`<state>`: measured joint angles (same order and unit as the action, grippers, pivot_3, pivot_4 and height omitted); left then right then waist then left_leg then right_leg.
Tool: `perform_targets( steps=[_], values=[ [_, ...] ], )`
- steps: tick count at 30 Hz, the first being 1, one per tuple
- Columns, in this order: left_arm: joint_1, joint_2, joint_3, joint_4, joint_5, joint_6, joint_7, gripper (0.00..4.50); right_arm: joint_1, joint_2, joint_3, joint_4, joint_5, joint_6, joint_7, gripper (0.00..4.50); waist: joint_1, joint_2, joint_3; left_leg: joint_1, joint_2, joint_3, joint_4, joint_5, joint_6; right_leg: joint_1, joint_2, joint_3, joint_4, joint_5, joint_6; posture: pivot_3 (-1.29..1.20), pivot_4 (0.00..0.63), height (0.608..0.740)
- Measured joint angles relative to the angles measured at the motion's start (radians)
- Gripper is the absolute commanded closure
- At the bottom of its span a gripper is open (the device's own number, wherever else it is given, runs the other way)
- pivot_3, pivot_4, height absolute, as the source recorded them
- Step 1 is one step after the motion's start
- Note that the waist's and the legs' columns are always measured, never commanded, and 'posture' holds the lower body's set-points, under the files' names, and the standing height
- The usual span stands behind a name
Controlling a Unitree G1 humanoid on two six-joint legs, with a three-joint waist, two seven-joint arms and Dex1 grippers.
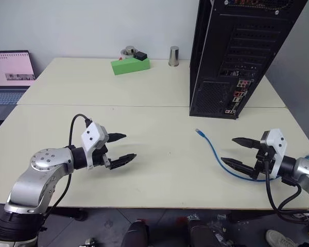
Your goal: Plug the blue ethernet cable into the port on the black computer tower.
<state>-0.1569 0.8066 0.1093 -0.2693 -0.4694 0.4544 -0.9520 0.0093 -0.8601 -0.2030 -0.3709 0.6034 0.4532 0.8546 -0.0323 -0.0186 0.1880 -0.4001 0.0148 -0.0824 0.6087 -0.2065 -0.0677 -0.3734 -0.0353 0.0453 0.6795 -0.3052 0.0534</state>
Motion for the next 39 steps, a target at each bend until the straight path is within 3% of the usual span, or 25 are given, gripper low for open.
perform_targets(
  steps=[16,22,27,32,38,39],
  values=[
    [0.021,-0.006,-0.006,-0.023,0.005,-0.008,-0.018,0.01,-0.026,0.048,0.002,0.000,-0.033,0.010,-0.045,0.00,-0.001,0.000,0.000,0.000,0.000,0.000,0.000,0.000,0.000,0.000,0.000,0.000,0.000,0.000,0.000,0.00,0.150,0.740],
    [-0.008,-0.057,-0.060,-0.050,0.018,-0.016,0.001,0.01,-0.121,0.134,0.128,0.023,-0.121,0.017,-0.121,0.00,0.000,0.000,0.000,0.000,0.000,0.000,0.000,0.000,0.000,0.000,0.000,0.000,0.000,0.000,0.000,0.00,0.150,0.740],
    [-0.018,-0.069,-0.076,-0.047,0.030,-0.048,-0.001,0.01,-0.198,0.219,0.200,0.122,-0.186,0.016,-0.154,0.00,-0.003,0.000,0.000,0.000,0.000,0.000,0.000,0.000,0.000,0.000,0.000,0.000,0.001,0.000,0.000,0.00,0.150,0.740],
    [-0.031,-0.086,-0.114,-0.042,0.052,-0.072,-0.004,0.01,-0.319,0.360,0.267,0.358,-0.315,-0.061,-0.247,0.00,-0.002,0.000,0.000,0.000,0.000,0.000,0.000,0.000,0.000,-0.001,0.000,0.000,0.001,0.000,0.000,0.00,0.150,0.740],
    [-0.033,-0.087,-0.122,-0.031,0.070,-0.092,-0.005,0.01,-0.350,0.411,0.283,0.508,-0.397,-0.143,-0.280,0.00,0.000,0.000,0.000,0.000,0.000,0.000,0.000,0.000,0.000,0.000,0.000,0.000,0.001,0.000,0.000,0.00,0.150,0.740],
    [-0.034,-0.087,-0.122,-0.031,0.072,-0.094,-0.005,0.00,-0.355,0.414,0.283,0.517,-0.404,-0.150,-0.286,0.35,0.000,0.000,0.000,0.000,0.000,0.000,0.000,0.000,0.000,0.000,0.000,0.000,0.001,0.000,0.000,0.00,0.150,0.740]
  ],
)
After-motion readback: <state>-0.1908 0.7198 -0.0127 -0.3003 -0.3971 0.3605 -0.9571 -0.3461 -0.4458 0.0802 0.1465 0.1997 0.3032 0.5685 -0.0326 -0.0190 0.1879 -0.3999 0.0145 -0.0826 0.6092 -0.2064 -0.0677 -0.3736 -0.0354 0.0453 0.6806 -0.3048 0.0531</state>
